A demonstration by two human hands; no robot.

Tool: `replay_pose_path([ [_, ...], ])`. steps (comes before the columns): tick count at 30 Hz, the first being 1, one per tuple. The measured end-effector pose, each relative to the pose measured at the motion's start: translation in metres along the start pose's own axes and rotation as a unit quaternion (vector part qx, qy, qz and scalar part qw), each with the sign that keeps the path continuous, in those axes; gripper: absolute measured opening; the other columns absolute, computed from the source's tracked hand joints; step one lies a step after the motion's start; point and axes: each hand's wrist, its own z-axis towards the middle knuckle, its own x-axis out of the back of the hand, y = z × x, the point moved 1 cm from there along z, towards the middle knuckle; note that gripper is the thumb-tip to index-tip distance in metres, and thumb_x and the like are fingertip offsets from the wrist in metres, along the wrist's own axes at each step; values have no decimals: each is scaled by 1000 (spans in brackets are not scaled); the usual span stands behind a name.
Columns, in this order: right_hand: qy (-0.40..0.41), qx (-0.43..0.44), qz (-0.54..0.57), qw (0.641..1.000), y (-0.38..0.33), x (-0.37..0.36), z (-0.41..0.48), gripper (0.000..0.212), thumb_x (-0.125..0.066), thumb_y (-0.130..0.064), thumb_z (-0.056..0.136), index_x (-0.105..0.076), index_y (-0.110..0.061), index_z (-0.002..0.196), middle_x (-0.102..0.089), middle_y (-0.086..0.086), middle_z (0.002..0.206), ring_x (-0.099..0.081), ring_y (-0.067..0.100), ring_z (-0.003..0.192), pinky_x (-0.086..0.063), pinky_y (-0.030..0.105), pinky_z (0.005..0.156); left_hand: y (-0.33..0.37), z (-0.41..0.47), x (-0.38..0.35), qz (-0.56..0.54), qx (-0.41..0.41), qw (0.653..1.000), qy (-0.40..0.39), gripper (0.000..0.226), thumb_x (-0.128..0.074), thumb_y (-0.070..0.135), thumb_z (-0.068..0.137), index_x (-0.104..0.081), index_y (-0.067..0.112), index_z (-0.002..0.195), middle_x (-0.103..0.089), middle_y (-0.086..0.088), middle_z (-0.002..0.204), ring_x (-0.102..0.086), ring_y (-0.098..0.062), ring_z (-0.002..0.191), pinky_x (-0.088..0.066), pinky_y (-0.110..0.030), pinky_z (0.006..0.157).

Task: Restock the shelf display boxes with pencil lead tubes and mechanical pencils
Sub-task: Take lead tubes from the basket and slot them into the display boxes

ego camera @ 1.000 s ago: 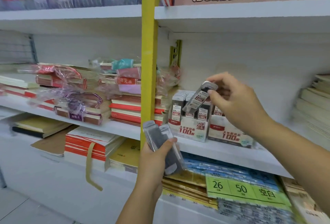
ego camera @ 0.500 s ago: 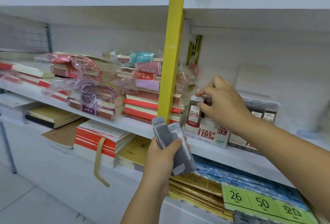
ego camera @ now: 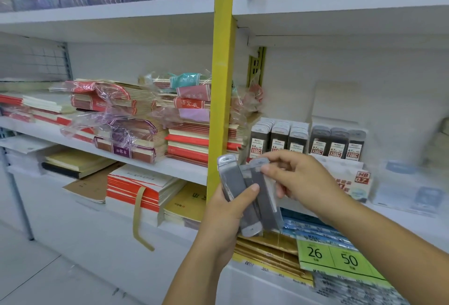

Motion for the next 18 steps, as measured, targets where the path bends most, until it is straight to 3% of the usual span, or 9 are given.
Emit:
replay_pose_path([
  [2, -1, -9, 47, 999, -1, 7, -2, 19, -60, -20, 95, -66, -33, 107, -72, -3, 78, -62, 13, 55, -46, 20, 48, 1, -2, 0, -8, 8, 1000, -16, 46, -76, 40, 73, -66, 35, 117, -77, 1, 107, -74, -16, 96, -59, -27, 67],
  [5, -38, -6, 81, 996, -1, 14, -5, 21, -57, -17, 95, -62, -31, 110, -72, 4, 86, -66, 18, 68, -52, 27, 62, 2, -1, 2, 0, 14, 1000, -25, 52, -78, 40, 71, -65, 30, 120, -77, -1, 109, -74, -18, 98, -58, -27, 67],
  [9, -60, 4, 64, 996, -1, 19, -11, 28, -69, -37, 83, -61, -34, 110, -71, -6, 99, -68, 8, 84, -52, 18, 70, -1, -2, 3, 1, 25, 1000, -2, 48, -81, 34, 69, -68, 25, 115, -78, -3, 104, -75, -16, 86, -56, -24, 66],
  [11, -61, -1, 53, 997, 0, 22, -11, 28, -61, -28, 91, -57, -35, 118, -71, -13, 107, -66, 3, 93, -51, 16, 72, -3, -2, 3, 8, 30, 999, 16, 42, -81, 31, 74, -69, 29, 114, -78, 2, 103, -74, -16, 88, -57, -25, 65],
  [14, -54, -17, 17, 998, 1, 25, -13, 36, -45, -13, 100, -53, -42, 121, -71, -19, 107, -64, -5, 90, -46, 7, 69, -7, 1, 6, 31, 30, 997, 56, 37, -79, 24, 84, -64, 34, 117, -76, 5, 104, -70, -19, 101, -59, -30, 71],
  [18, -35, -11, 7, 999, 0, 26, -14, 33, -48, -13, 99, -55, -40, 117, -72, -18, 100, -65, -6, 87, -47, 8, 67, -7, 3, 7, 36, 22, 996, 74, 45, -79, 22, 84, -60, 33, 123, -73, 2, 111, -68, -22, 105, -61, -34, 77],
])
